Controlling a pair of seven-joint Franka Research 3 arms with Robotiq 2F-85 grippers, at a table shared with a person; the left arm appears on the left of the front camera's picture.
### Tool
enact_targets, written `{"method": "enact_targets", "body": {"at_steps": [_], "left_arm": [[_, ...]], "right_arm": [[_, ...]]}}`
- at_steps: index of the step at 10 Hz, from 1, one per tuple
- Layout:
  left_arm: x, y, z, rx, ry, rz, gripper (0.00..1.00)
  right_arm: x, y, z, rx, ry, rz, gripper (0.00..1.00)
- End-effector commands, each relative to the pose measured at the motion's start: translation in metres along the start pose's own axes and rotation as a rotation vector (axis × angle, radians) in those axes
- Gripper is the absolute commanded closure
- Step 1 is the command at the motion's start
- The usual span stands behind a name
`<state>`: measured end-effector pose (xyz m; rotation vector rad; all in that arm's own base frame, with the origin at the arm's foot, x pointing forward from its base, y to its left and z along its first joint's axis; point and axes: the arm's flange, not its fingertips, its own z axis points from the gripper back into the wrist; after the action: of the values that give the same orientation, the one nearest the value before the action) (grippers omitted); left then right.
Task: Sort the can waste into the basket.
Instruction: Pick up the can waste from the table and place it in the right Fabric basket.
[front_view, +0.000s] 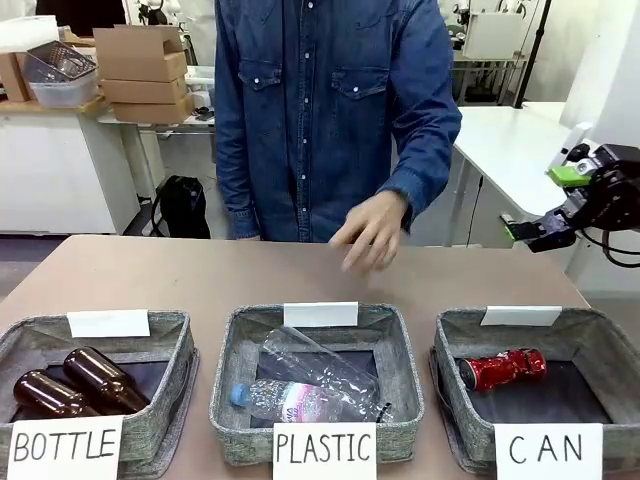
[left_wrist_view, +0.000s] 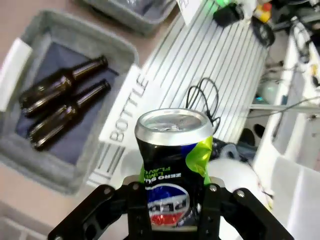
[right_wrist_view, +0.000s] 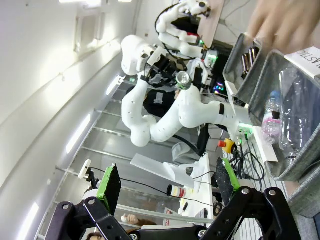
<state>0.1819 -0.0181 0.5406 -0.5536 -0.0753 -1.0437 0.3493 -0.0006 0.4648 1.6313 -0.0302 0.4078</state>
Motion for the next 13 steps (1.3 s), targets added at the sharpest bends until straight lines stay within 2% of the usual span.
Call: {"method": "enact_targets", "body": {"at_steps": [1, 3, 4, 5, 6, 7, 8, 9, 10, 11, 12, 13], "left_arm": [[0.084, 0.008, -0.022, -0.076, 0.084, -0.039, 0.60], [0.192, -0.002, -0.059, -0.154, 0.172, -0.160, 0.60], [0.249, -0.009, -0.078, -0.180, 0.216, -0.202, 0.60], [0.315, -0.017, -0.102, -0.222, 0.114, -0.173, 0.60], [0.365, -0.025, -0.122, -0.247, 0.004, -0.155, 0.60], [0.406, -0.036, -0.143, -0.227, -0.069, -0.195, 0.60], [0.443, -0.044, -0.169, -0.221, -0.082, -0.249, 0.60], [0.477, -0.055, -0.204, -0.272, -0.071, -0.267, 0.60], [0.505, -0.074, -0.249, -0.305, -0.071, -0.277, 0.60], [0.516, -0.086, -0.287, -0.306, -0.062, -0.255, 0.60], [0.518, -0.089, -0.313, -0.229, -0.032, -0.234, 0.60], [0.516, -0.084, -0.321, -0.164, -0.026, -0.197, 0.60]], "right_arm": [[0.000, 0.000, 0.001, -0.013, 0.002, 0.027, 0.00], [0.000, 0.000, 0.000, 0.000, 0.000, 0.000, 0.00], [-0.031, 0.038, 0.029, -0.150, -0.031, -0.029, 0.00], [-0.072, 0.068, 0.060, -0.257, -0.067, -0.050, 0.00], [-0.111, 0.082, 0.086, -0.375, -0.099, -0.040, 0.00], [-0.149, 0.090, 0.110, -0.472, -0.153, -0.031, 0.00], [-0.181, 0.093, 0.125, -0.500, -0.212, -0.040, 0.00], [-0.202, 0.092, 0.135, -0.504, -0.301, -0.048, 0.00], [-0.162, 0.098, 0.115, -0.468, -0.164, -0.031, 0.00], [-0.162, 0.098, 0.115, -0.468, -0.164, -0.031, 0.00], [-0.162, 0.098, 0.115, -0.468, -0.164, -0.031, 0.00], [-0.162, 0.098, 0.115, -0.468, -0.164, -0.031, 0.00]]}}
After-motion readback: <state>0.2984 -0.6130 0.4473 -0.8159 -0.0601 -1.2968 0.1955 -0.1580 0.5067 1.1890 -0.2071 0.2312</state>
